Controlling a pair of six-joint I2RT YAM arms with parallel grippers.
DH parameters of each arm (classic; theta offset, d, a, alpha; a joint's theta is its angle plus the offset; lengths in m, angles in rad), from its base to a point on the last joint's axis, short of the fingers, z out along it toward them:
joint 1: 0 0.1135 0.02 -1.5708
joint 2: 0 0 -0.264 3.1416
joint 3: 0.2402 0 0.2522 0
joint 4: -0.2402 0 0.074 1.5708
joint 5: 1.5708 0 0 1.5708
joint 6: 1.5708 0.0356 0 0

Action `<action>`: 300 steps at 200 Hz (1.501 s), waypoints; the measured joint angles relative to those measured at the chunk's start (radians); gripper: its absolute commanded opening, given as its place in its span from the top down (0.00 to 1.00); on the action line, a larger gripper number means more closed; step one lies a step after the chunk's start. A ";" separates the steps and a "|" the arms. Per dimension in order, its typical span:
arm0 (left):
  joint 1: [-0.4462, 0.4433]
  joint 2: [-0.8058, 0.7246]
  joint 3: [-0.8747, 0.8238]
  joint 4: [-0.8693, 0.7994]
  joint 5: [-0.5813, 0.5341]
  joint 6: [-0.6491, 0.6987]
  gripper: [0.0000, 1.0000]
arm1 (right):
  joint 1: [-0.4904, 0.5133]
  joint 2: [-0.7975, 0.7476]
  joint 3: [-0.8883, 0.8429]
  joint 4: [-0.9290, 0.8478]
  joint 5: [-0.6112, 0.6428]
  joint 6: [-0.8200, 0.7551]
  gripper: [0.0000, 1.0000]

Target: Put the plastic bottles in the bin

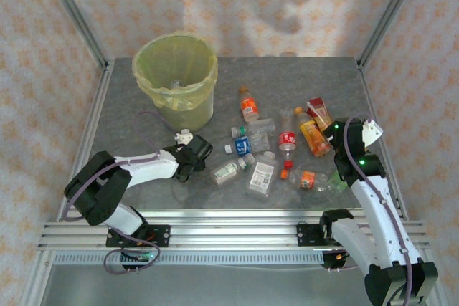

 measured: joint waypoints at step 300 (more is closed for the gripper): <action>0.307 -0.669 0.245 -0.155 -0.343 0.129 0.48 | 0.000 0.012 0.000 0.030 -0.023 0.000 0.01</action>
